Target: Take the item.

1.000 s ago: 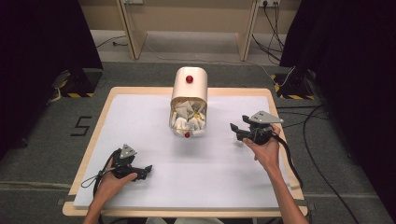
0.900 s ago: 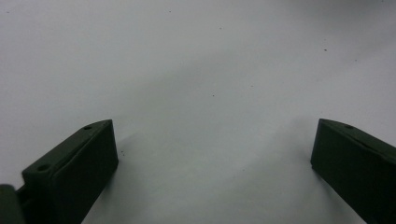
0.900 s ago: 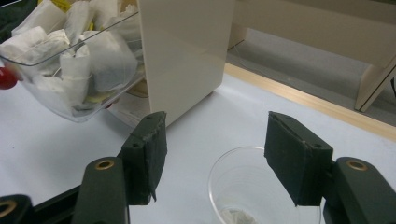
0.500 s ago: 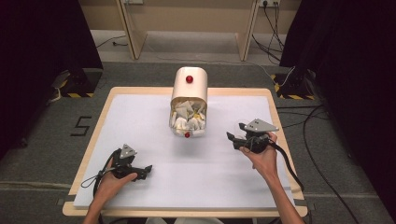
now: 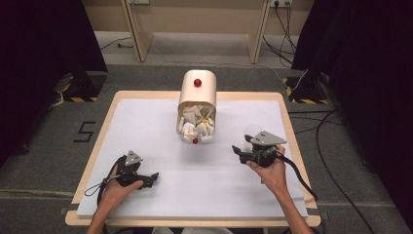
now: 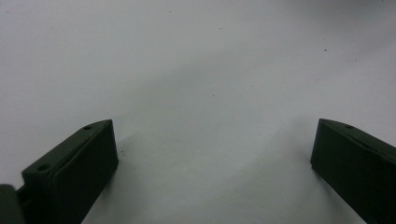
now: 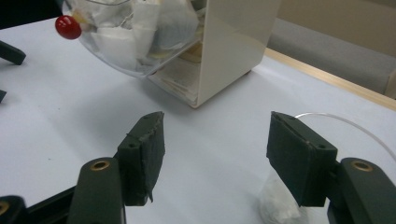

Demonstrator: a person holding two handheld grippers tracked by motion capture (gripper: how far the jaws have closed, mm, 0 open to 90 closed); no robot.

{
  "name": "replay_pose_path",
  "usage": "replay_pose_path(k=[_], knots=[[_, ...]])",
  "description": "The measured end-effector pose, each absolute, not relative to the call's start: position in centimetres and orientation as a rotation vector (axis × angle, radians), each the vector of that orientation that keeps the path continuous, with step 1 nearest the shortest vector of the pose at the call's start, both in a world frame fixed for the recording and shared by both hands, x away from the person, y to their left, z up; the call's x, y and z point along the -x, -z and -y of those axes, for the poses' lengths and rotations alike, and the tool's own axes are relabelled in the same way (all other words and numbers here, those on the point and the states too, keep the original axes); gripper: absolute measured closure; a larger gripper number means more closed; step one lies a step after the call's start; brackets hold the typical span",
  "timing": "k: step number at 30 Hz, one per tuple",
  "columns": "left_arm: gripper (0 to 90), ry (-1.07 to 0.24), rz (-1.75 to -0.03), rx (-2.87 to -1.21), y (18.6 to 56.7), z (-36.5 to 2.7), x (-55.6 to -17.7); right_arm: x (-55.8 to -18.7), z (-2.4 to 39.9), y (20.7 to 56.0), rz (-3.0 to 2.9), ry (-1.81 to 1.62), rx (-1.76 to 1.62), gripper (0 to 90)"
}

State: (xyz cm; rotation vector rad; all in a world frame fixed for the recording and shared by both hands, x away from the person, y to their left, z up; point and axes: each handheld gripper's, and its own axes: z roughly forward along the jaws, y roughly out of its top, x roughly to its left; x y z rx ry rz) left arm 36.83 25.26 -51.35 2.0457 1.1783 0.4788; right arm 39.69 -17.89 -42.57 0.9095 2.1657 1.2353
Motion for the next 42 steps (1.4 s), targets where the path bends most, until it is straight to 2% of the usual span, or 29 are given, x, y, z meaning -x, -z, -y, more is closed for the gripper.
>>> replay_pose_path(k=[42], knots=[[0.0, -0.479, -1.178, -2.045, 51.3, -25.3, -36.8, -36.7, 17.1, 44.8, -2.272, -1.195, -0.844, 35.8]])
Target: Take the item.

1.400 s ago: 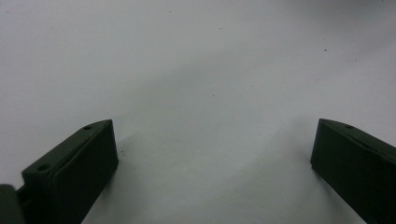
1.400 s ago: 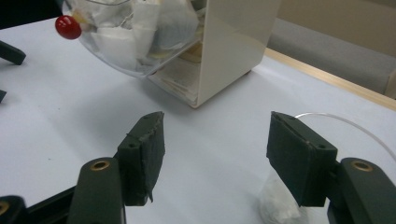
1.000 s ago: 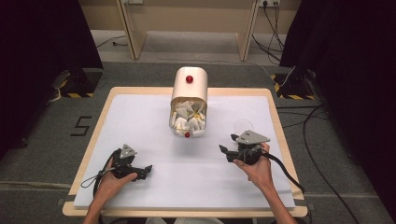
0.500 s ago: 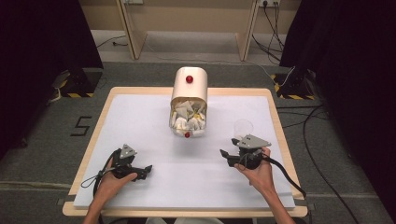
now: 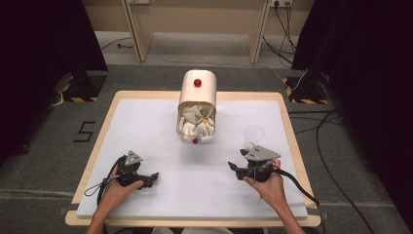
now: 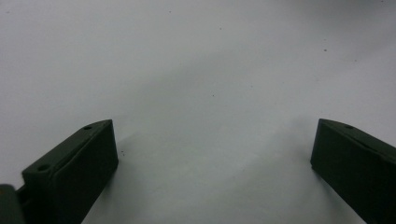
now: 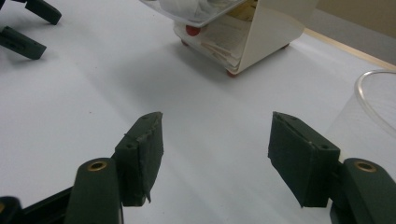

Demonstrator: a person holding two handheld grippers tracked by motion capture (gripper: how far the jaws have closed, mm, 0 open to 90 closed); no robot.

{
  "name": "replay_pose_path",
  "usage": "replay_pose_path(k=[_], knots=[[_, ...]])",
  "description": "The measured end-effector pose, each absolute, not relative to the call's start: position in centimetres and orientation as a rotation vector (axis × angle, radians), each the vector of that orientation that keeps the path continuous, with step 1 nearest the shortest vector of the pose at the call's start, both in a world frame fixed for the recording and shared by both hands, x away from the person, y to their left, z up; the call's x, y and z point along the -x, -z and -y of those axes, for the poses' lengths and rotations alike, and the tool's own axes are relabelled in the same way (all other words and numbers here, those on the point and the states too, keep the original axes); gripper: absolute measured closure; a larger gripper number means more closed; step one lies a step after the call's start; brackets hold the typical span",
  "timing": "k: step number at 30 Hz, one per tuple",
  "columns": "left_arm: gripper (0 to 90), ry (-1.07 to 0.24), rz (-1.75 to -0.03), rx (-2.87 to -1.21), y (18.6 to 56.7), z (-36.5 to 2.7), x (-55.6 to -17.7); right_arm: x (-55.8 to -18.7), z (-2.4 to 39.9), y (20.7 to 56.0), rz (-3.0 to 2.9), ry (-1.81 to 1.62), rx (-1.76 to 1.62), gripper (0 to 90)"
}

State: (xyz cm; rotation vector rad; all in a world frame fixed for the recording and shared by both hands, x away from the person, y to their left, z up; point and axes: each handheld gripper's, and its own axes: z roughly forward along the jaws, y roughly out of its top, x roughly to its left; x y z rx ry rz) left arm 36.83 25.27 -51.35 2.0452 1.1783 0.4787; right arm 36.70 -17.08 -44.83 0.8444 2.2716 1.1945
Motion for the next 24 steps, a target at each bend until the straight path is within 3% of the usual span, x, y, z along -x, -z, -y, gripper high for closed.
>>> replay_pose_path(k=[24], knots=[[0.0, -0.480, -1.178, -2.046, 51.3, -25.3, -36.8, -35.8, 18.8, 46.8, -2.332, -1.077, -0.909, 30.6]])
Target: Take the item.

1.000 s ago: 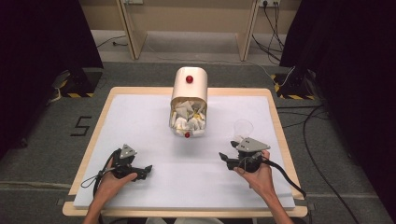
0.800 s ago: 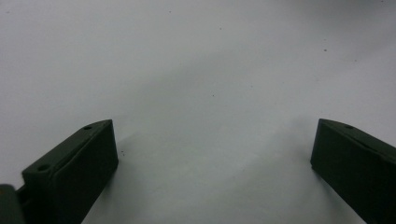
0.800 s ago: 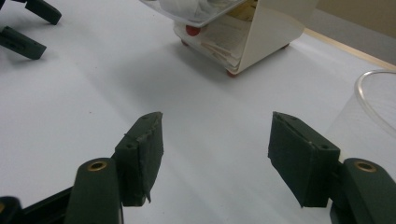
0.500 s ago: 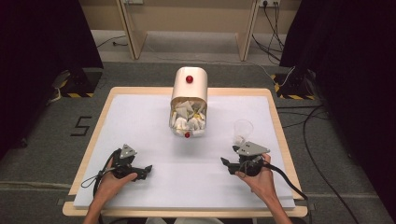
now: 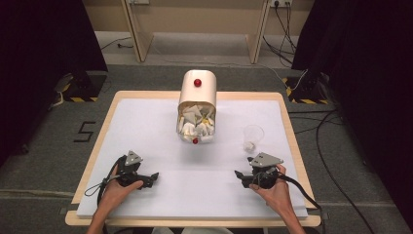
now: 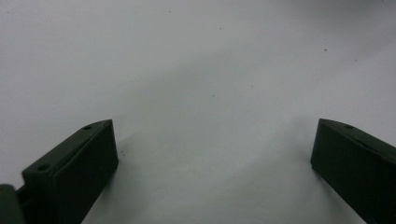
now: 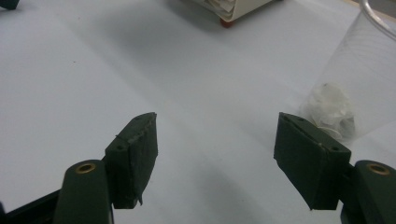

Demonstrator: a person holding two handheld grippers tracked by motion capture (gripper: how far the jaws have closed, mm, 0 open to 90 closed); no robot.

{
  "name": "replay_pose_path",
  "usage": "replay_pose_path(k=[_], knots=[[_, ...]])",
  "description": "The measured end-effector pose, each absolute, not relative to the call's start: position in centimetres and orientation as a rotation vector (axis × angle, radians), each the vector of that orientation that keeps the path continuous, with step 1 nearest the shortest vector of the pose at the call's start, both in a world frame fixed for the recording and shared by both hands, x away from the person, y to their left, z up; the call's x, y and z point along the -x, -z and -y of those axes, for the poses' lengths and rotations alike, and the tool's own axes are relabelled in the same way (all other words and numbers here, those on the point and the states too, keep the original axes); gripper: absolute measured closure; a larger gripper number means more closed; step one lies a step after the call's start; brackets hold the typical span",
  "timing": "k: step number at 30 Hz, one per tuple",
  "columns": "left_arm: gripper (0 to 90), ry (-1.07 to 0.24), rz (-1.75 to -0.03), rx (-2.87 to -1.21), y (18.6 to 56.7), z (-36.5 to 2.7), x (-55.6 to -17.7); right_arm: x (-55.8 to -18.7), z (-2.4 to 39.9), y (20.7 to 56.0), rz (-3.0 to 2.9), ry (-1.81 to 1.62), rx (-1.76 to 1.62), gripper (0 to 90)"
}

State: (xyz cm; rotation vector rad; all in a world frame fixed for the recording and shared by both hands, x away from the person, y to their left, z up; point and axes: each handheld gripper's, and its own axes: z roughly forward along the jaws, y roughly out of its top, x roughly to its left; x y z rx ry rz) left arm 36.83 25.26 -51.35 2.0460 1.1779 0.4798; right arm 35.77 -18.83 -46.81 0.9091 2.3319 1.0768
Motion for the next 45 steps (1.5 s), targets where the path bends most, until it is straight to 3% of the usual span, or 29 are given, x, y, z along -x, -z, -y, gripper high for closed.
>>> replay_pose_path(k=[45], knots=[[0.0, -0.481, -1.178, -2.046, 51.3, -25.3, -36.8, -33.4, 22.8, 48.6, -2.315, -1.087, -1.072, 25.2]])
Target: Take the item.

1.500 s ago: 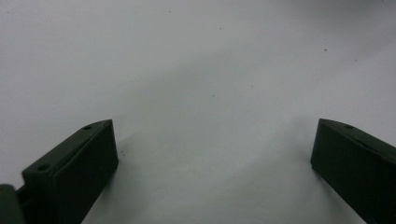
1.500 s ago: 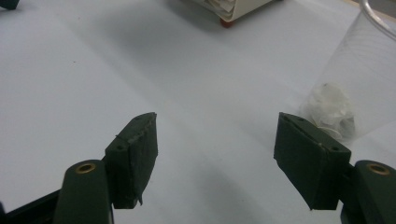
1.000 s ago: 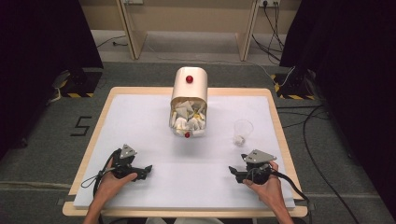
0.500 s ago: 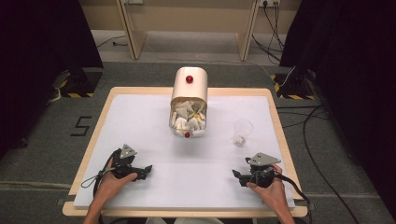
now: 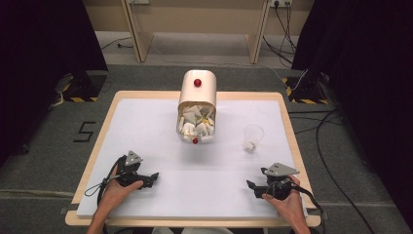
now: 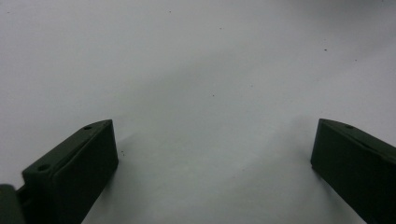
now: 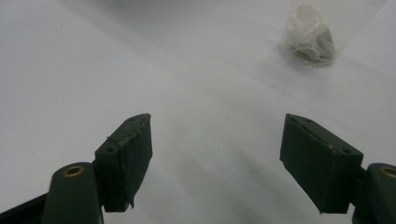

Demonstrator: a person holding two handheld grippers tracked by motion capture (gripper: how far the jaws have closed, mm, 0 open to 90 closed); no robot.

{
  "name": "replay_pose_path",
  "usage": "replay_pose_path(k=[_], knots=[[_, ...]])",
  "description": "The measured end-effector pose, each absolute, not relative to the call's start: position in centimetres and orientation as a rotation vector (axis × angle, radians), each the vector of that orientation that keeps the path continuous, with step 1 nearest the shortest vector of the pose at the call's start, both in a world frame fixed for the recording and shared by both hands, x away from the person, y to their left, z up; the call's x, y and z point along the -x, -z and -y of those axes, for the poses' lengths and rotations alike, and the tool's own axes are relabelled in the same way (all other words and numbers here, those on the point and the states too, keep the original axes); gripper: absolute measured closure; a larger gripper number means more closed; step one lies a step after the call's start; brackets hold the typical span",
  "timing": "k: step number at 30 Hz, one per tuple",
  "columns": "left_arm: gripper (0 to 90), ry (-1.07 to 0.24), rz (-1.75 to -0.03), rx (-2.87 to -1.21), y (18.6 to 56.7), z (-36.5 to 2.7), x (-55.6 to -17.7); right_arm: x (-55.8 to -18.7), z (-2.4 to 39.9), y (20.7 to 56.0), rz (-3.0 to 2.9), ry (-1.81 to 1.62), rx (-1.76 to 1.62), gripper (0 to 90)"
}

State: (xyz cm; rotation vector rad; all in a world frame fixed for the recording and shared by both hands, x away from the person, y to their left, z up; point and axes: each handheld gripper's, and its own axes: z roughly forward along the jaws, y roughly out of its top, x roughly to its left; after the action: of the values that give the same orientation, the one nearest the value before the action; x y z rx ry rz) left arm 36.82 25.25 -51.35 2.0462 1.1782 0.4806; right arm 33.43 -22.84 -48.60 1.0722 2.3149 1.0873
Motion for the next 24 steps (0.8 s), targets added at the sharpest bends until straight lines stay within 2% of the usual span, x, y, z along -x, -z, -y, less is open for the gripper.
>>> replay_pose_path(k=[8, 24], knots=[[0.0, -0.481, -1.178, -2.046, 51.3, -25.2, -36.8, -32.9, 23.2, 48.9, -2.330, -1.081, -1.078, 21.8], [0.0, -0.480, -1.180, -2.046, 51.3, -25.2, -36.8, -32.0, 22.8, 49.7, -2.393, -1.006, -1.022, 21.5]])
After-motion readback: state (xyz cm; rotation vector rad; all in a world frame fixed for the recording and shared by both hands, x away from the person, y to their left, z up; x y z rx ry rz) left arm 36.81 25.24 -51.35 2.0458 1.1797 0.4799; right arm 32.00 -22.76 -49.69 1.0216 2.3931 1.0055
